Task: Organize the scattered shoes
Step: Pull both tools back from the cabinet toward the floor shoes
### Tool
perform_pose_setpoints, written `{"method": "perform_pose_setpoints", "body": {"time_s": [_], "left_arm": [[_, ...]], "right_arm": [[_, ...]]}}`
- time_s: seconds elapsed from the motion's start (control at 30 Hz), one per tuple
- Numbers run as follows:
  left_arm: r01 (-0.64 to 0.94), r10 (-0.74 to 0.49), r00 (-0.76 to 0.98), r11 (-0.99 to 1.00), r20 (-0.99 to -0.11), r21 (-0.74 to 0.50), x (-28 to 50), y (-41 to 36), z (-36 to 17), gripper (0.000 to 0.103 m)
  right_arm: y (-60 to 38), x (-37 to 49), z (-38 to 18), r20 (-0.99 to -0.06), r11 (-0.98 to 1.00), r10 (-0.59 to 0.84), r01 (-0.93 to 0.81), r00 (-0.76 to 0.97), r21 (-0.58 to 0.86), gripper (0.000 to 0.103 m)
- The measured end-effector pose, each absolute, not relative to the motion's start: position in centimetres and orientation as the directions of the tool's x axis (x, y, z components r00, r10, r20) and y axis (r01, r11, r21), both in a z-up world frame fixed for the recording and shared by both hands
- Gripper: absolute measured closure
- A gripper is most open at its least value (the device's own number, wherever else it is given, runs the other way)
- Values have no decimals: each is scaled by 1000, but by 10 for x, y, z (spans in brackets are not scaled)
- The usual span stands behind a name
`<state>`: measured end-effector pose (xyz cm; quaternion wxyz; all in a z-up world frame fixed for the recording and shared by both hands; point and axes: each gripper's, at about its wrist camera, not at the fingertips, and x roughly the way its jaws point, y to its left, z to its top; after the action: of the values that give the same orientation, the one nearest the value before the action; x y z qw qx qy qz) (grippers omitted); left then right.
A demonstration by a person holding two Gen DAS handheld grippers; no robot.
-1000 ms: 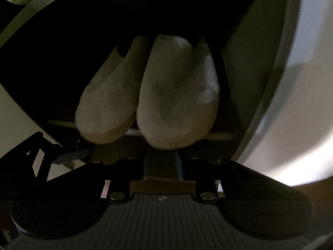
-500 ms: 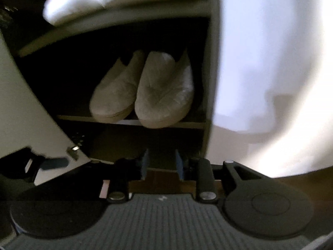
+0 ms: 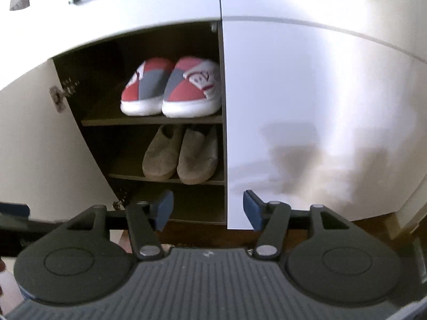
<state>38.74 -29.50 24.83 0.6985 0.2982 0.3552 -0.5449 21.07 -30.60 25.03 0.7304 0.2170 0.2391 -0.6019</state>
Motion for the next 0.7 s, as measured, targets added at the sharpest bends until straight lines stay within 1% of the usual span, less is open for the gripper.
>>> {"method": "perform_pose_setpoints", "body": {"time_s": [0.17, 0.23, 0.3, 0.5, 0.7], "left_arm": [[976, -589, 149, 219, -794, 21, 394, -255, 292, 5], [977, -606, 140, 214, -783, 9, 399, -234, 308, 5], [980, -626, 129, 201, -769, 1, 404, -215, 323, 5], [986, -678, 118, 168, -726, 3, 409, -165, 367, 5], [986, -711, 134, 169, -690, 17, 413, -136, 400, 4]], "right_arm": [[-261, 220, 281, -554, 151, -820, 988, 141, 28, 39], [-238, 226, 294, -537, 136, -834, 990, 129, 27, 39], [-211, 230, 310, -518, 120, -848, 992, 115, 24, 36], [-155, 237, 351, -464, 90, -881, 995, 95, 33, 34], [-119, 241, 380, -410, 74, -908, 996, 84, 40, 29]]}}
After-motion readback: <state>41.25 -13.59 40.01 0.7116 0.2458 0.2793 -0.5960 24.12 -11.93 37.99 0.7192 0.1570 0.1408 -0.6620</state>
